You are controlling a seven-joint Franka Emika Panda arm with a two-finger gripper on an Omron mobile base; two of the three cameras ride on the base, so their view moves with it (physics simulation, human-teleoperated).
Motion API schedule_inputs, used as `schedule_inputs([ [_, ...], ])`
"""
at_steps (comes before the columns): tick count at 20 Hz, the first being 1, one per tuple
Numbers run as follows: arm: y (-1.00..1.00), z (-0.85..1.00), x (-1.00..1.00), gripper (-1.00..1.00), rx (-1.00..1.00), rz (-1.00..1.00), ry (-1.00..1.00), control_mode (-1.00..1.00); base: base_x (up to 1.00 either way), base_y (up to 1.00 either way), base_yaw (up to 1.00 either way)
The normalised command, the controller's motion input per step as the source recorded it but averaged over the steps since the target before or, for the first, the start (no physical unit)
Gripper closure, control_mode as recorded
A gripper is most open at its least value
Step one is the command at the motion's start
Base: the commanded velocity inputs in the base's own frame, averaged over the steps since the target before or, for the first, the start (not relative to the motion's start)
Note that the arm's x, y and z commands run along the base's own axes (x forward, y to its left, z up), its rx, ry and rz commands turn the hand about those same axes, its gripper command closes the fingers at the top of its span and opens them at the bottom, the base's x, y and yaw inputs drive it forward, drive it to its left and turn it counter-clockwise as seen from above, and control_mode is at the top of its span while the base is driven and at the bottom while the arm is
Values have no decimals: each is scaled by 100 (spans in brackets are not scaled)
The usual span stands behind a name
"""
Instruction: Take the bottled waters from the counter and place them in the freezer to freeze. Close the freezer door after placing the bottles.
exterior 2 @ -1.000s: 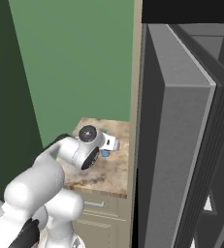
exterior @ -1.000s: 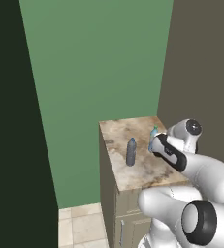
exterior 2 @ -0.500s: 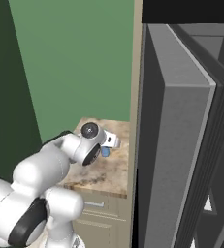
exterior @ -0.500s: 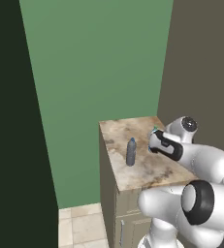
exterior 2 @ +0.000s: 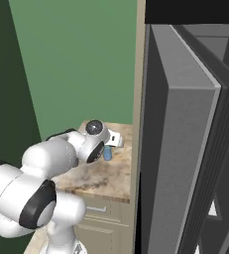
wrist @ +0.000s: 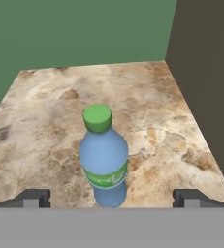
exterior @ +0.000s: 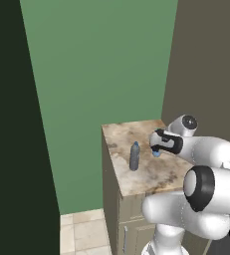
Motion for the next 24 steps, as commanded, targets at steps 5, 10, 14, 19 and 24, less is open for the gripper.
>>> schedule_inputs([
  [5,0,-15,10,-100,0,0,0,-100,0,0,0],
  [10,3,-15,0,-100,0,0,0,-100,0,0,0],
  [14,9,-4,1,-100,0,0,0,-100,0,0,0],
  [19,1,-1,4,-100,0,0,0,-100,0,0,0],
  [24,0,-3,9,-100,0,1,0,-100,0,0,0],
])
